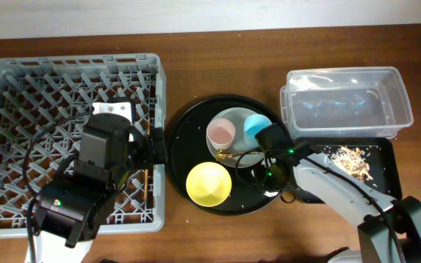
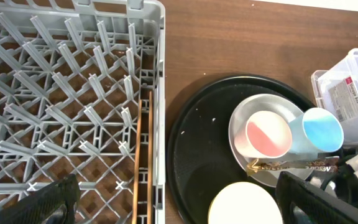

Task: Sort waste into correct bins and load items into the dishwasher rack
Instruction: 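Set the empty yellow bowl back on the round tray, then pick up the white tissue and drop it into the clear bin, then grasp the gold snack stick and drop it into the clear bin, then grasp the blue cup with the right gripper and lift it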

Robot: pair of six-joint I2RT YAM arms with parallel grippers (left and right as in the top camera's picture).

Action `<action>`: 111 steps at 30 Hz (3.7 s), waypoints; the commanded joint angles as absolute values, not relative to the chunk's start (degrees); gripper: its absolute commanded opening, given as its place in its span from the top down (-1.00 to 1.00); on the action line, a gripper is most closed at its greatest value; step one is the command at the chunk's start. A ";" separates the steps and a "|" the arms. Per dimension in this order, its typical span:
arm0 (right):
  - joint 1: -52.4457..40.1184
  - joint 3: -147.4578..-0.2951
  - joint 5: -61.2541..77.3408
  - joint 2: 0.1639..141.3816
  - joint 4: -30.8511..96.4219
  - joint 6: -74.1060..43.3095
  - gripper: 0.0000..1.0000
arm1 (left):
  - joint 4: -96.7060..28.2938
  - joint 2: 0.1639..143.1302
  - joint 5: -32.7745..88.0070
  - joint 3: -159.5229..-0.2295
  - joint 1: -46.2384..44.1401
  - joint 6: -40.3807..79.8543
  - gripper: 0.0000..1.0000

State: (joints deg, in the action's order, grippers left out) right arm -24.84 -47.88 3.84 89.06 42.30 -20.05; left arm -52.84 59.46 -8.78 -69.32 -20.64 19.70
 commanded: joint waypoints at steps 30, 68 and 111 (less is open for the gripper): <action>-20.78 -72.29 23.42 90.06 56.75 -47.99 0.86 | -52.69 59.18 -8.78 -69.84 -20.60 19.66 -0.99; -30.41 -48.69 -16.95 85.01 40.73 -89.45 -0.24 | -52.69 59.18 -8.75 -69.84 -20.60 19.66 -0.99; -1.50 -88.27 9.89 76.31 67.24 -4.34 -0.75 | -52.69 59.18 -8.75 -69.84 -20.60 19.66 -0.99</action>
State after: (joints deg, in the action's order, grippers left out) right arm 6.90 -85.86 9.85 76.18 62.00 -16.34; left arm -52.86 59.46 -8.75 -69.32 -20.67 19.70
